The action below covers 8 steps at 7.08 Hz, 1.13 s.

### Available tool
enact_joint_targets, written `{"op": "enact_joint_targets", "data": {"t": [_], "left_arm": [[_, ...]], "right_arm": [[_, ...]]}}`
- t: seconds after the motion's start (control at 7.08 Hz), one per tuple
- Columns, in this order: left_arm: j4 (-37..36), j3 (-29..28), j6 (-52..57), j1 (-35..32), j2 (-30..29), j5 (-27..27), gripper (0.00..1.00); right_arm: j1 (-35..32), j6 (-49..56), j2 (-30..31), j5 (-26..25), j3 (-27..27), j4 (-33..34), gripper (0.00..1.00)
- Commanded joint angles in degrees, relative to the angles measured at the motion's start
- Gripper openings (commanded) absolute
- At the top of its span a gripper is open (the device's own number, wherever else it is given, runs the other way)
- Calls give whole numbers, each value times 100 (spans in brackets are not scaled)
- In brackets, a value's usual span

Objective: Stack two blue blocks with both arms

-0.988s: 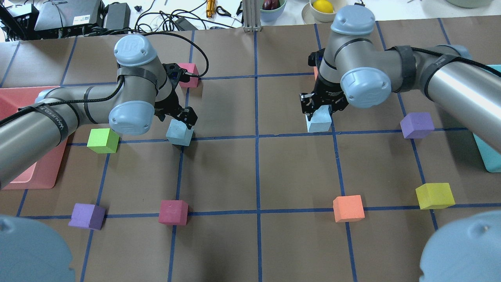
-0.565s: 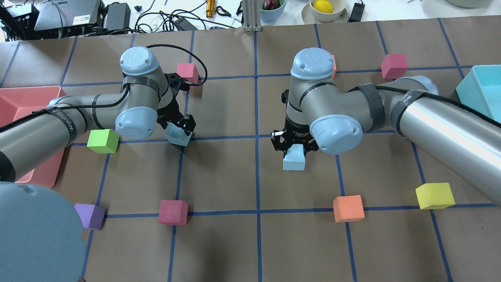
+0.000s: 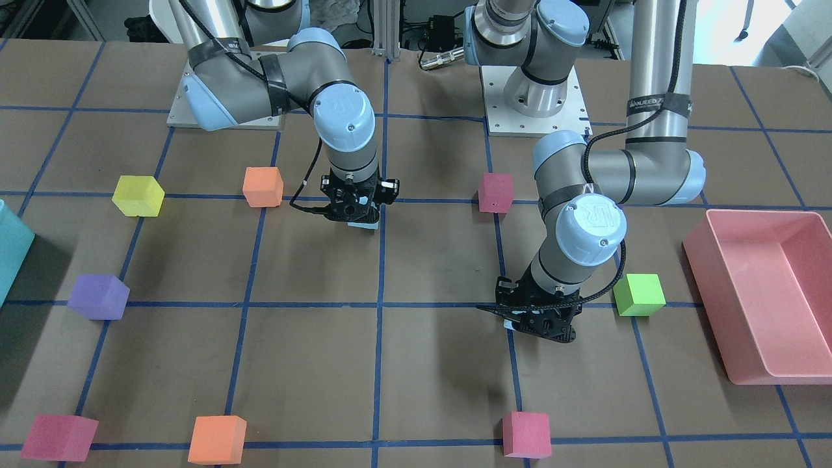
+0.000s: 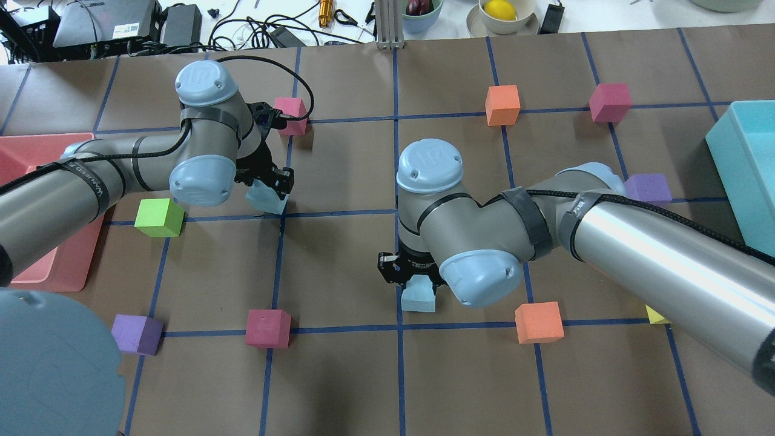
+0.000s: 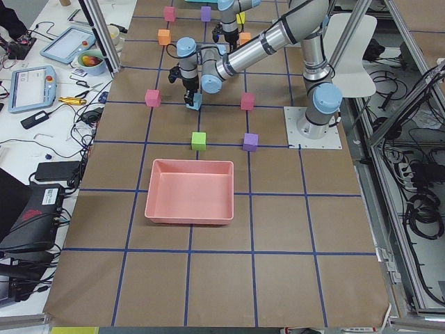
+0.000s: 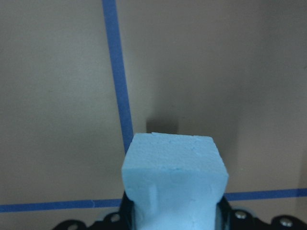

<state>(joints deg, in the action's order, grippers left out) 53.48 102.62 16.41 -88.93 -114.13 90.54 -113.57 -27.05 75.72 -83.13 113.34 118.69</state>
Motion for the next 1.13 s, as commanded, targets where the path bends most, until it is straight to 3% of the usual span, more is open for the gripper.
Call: {"op": "enact_joint_targets", "data": {"t": [0.0,0.14,0.28,0.56,0.99], "left_arm": [[547,-215,-286,-28,294,-10,46],[723,-190,-592,-63,495,-19,46],[838,-146,-873,-98,680,-19,46],[1329,-128,-1051,-107,1102,-142,46],[1920,-119,-1725,-439,1595,-159,46]], "right_arm": [[-156,-37,5,122,100,286,0],[-183,-28,-4,139,100,287,12],[-183,-37,-4,131,144,295,57],[-165,-37,-13,139,188,627,100],[-78,-20,4,140,118,656,100]]}}
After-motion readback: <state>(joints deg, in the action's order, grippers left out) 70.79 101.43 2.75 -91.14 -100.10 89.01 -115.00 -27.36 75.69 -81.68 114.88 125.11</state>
